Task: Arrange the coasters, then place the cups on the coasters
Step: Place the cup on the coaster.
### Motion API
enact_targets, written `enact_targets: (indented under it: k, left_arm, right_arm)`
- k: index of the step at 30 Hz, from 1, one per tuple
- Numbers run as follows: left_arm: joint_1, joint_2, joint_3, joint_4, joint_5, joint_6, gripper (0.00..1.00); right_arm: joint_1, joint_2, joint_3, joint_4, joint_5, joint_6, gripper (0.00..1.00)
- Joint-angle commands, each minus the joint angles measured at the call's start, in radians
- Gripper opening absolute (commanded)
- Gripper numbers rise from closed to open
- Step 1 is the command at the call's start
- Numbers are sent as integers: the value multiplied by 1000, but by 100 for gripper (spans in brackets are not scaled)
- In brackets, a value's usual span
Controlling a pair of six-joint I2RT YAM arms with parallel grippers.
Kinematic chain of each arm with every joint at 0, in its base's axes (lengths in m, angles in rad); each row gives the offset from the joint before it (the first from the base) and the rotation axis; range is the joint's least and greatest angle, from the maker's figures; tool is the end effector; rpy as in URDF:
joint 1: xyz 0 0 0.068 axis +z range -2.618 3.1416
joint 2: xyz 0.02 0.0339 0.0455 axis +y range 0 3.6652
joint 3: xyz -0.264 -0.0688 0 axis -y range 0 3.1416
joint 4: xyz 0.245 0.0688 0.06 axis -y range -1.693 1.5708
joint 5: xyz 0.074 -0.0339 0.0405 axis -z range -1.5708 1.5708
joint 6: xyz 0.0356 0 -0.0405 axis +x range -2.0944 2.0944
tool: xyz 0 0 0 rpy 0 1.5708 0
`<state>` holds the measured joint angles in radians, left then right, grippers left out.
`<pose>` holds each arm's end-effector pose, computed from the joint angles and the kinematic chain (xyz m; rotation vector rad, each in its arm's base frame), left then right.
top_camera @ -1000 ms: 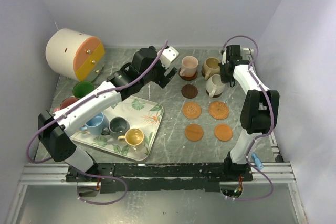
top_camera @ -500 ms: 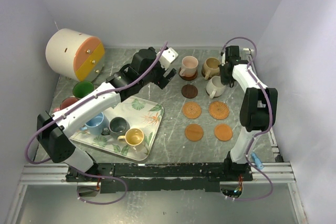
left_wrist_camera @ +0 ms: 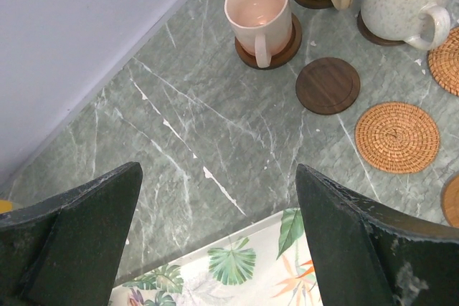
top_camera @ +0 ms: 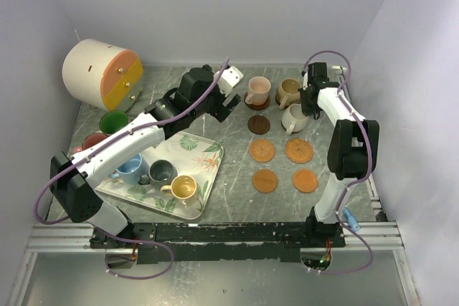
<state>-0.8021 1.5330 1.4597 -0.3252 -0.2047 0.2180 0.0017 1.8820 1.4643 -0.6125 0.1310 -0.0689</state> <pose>0.2548 -0.2531 0.3770 0.8404 1.7761 -0.1820 0.4054 -0.0040 0.2266 -0.0445 2.5992 -0.1946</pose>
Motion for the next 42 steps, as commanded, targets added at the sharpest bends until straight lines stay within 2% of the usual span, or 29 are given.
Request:
enact_targets:
  k: [1,24,42]
  left_arm:
    - [4,-33,-10,34,15,12,100]
    - [4,-33,-13,30,34,17,100]
    - [5,-37,-13,27,37,20,100]
  right_arm:
    - [-7,-4,45,16,10,-2,4]
    - [0,-6,40,30,10,11,6]
    - [9,4,7,46,7,14,12]
